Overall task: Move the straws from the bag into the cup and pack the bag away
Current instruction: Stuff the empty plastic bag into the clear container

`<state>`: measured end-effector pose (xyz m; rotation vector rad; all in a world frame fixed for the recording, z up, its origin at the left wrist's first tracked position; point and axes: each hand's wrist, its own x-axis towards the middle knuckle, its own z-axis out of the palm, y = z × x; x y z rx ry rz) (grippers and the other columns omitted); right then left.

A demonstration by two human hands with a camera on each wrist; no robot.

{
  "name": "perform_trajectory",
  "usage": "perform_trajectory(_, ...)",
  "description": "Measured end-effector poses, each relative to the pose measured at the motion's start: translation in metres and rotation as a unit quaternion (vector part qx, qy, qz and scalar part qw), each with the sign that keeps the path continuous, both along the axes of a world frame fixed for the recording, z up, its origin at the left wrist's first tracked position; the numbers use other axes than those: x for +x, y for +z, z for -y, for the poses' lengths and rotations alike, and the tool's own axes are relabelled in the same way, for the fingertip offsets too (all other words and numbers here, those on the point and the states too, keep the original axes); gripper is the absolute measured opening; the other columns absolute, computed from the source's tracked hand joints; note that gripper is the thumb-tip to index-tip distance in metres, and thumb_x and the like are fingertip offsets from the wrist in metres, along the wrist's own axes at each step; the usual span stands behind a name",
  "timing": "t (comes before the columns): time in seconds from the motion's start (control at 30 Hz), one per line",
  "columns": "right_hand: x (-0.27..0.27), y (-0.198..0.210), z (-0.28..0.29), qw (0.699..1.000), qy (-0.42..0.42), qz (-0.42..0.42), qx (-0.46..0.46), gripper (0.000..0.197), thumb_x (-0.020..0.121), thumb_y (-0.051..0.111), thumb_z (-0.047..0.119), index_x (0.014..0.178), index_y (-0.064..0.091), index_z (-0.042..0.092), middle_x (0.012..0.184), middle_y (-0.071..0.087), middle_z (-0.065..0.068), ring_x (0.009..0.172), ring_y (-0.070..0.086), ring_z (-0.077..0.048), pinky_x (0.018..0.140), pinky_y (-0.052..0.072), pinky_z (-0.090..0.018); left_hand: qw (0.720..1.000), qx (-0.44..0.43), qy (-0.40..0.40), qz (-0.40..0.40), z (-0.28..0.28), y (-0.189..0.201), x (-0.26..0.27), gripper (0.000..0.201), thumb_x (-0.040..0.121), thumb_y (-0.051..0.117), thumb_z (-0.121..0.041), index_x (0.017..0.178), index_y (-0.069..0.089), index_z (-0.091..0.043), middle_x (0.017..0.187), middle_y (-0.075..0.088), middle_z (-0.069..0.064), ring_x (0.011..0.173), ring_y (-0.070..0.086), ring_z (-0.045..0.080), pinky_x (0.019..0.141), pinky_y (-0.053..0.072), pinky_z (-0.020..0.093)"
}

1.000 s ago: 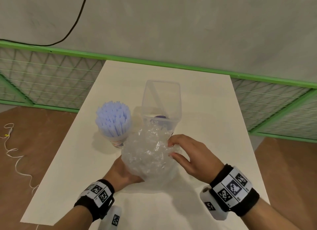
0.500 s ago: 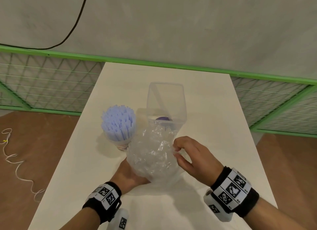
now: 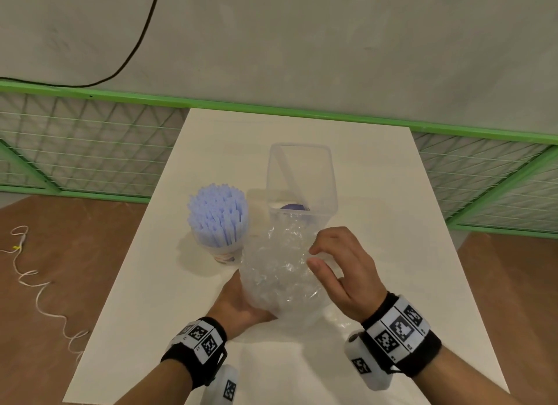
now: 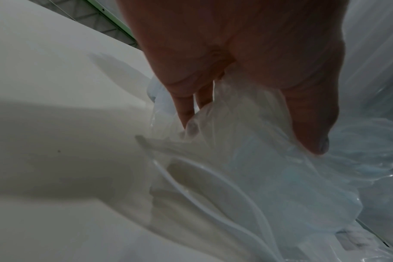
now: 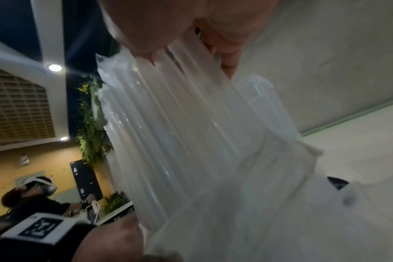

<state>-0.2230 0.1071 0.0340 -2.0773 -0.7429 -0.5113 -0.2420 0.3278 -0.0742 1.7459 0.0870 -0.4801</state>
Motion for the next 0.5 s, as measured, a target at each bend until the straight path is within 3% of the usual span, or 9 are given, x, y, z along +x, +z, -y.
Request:
perform_trajectory(0.17,0.011,0.0,-0.015,0.995,-0.085,-0.026,0.05,0.021,0.099,0.049,0.044,0.092,0.053,0.024,0.087,0.056,0.01,0.075,0.055,-0.006,0.074,0.041,-0.01,0.999,-0.003,0.022,0.026,-0.002,-0.002,-0.002,0.089,0.045,0.099,-0.012,0.123,0.055,-0.015,0.116,0.07,-0.005,0.109,0.065,0.005,0.087,0.052,0.017)
perform_trajectory(0.3,0.017,0.02,-0.02,0.989,-0.121,0.01,0.08,0.023,0.097,0.05,0.047,0.092,0.054,0.025,0.087,0.057,0.01,0.073,0.057,-0.002,0.072,0.044,-0.009,0.999,-0.015,0.03,0.012,-0.002,-0.005,-0.001,0.093,0.039,0.099,-0.017,0.121,0.054,-0.017,0.115,0.07,-0.007,0.109,0.065,0.007,0.089,0.052,0.02)
perform_trajectory(0.37,0.02,0.038,-0.016,0.985,-0.127,0.032,0.111,0.018,0.096,0.054,0.043,0.095,0.055,0.025,0.084,0.06,0.014,0.071,0.06,-0.002,0.071,0.05,-0.016,0.999,-0.018,0.03,0.004,0.0,-0.004,-0.001,0.093,0.038,0.099,-0.016,0.119,0.053,-0.02,0.115,0.069,-0.01,0.109,0.065,0.006,0.089,0.052,0.02)
perform_trajectory(0.43,0.025,0.062,-0.009,0.982,-0.12,0.044,0.141,0.011,0.095,0.062,0.032,0.097,0.055,0.023,0.08,0.066,0.001,0.064,0.066,-0.015,0.06,0.055,-0.033,1.0,-0.014,0.025,0.011,0.001,-0.003,-0.001,0.089,0.043,0.098,-0.009,0.119,0.053,-0.019,0.113,0.07,-0.008,0.107,0.065,0.003,0.085,0.051,0.015)
perform_trajectory(0.5,0.033,0.09,-0.002,0.978,-0.1,0.067,0.168,0.01,0.094,0.064,0.02,0.098,0.055,0.02,0.074,0.064,-0.007,0.058,0.066,-0.017,0.051,0.053,-0.037,1.0,-0.012,0.02,0.02,0.002,-0.001,0.0,0.086,0.045,0.098,-0.008,0.119,0.055,-0.017,0.111,0.071,-0.009,0.104,0.066,0.001,0.083,0.05,0.011)
